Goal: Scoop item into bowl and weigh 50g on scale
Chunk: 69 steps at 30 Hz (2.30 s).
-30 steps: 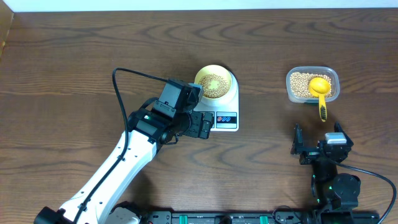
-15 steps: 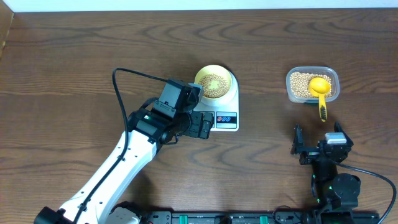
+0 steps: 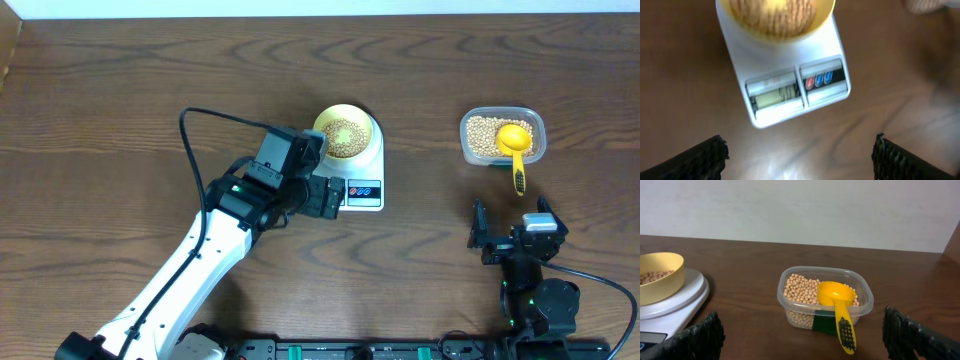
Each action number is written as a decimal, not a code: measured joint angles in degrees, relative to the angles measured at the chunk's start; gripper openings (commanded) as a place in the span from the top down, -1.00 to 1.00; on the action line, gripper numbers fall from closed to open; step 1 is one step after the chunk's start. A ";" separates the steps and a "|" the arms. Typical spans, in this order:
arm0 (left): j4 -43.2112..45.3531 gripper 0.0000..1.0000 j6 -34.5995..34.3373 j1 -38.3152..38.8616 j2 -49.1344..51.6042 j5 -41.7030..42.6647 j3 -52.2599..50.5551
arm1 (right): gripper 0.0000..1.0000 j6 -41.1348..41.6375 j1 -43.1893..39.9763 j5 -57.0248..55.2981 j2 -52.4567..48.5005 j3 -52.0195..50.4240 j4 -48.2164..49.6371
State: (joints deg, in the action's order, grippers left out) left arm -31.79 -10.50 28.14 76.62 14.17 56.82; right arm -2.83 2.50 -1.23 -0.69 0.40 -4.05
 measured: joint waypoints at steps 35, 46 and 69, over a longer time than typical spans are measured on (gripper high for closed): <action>2.47 -0.89 0.00 -10.73 -25.81 -25.31 -4.83 | -0.98 -0.37 0.00 0.00 0.00 0.00 0.00; 9.73 -0.88 0.00 -16.46 -39.32 -25.22 -15.04 | -0.99 -0.37 0.00 0.00 0.00 0.00 0.02; 31.69 -0.89 -0.02 -25.16 -60.52 -23.87 -39.98 | -0.98 -0.37 0.00 0.00 0.00 0.00 0.02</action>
State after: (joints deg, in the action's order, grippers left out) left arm -0.10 -10.52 2.98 16.10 -9.69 16.84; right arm -3.20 2.50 -1.23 -0.69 0.40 -4.03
